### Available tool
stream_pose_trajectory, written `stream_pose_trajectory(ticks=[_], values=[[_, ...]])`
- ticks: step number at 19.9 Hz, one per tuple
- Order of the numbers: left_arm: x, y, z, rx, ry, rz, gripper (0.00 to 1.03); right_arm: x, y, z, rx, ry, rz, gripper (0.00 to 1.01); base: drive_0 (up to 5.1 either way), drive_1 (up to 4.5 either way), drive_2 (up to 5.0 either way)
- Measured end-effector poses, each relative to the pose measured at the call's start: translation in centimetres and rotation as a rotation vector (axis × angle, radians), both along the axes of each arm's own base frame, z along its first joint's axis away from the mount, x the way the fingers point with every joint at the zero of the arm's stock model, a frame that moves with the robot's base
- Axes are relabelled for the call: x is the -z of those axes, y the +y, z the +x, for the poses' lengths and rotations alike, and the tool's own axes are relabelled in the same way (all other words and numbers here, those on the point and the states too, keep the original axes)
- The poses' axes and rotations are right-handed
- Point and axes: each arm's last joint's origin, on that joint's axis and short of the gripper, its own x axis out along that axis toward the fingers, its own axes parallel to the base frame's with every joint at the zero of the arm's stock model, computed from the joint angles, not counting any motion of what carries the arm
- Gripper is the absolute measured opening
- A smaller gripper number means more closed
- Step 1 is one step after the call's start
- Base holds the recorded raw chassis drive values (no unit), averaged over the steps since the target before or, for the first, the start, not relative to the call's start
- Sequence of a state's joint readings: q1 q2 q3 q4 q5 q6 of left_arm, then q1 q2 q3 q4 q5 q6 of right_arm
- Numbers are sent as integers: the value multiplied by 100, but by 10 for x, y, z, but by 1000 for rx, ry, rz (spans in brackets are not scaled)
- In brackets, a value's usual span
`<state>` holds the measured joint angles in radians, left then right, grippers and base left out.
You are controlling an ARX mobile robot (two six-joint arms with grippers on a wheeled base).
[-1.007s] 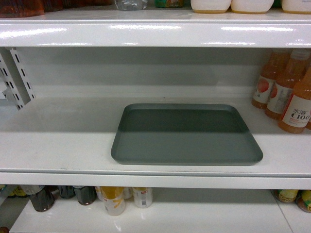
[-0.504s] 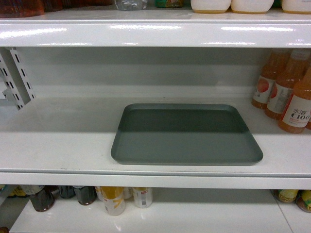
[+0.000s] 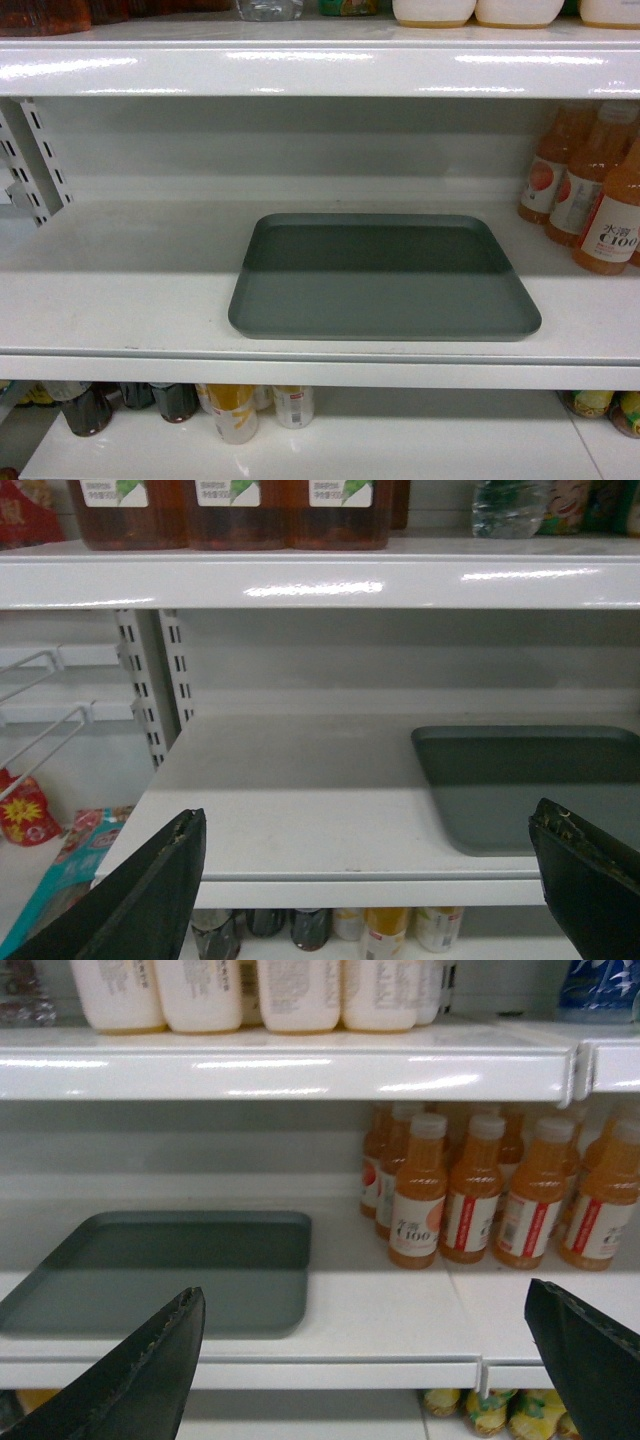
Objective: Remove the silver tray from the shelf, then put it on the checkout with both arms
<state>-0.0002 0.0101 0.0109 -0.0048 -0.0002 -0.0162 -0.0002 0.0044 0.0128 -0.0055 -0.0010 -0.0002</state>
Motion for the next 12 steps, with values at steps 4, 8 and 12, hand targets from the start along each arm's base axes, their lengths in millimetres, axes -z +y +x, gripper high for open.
stream_pose_trajectory(ticks=[4,8,12], values=[[1,2,28,-268,435,21,98,8,8,23,-242,366,75,98,0,0,0],[18,-13,96,-83,572,-27,98,16,22,81,-283,473,46,98,0,0,0],[45,-41,167,-3,661,-11,98,36,40,141,-316,553,26,98,0,0,0]])
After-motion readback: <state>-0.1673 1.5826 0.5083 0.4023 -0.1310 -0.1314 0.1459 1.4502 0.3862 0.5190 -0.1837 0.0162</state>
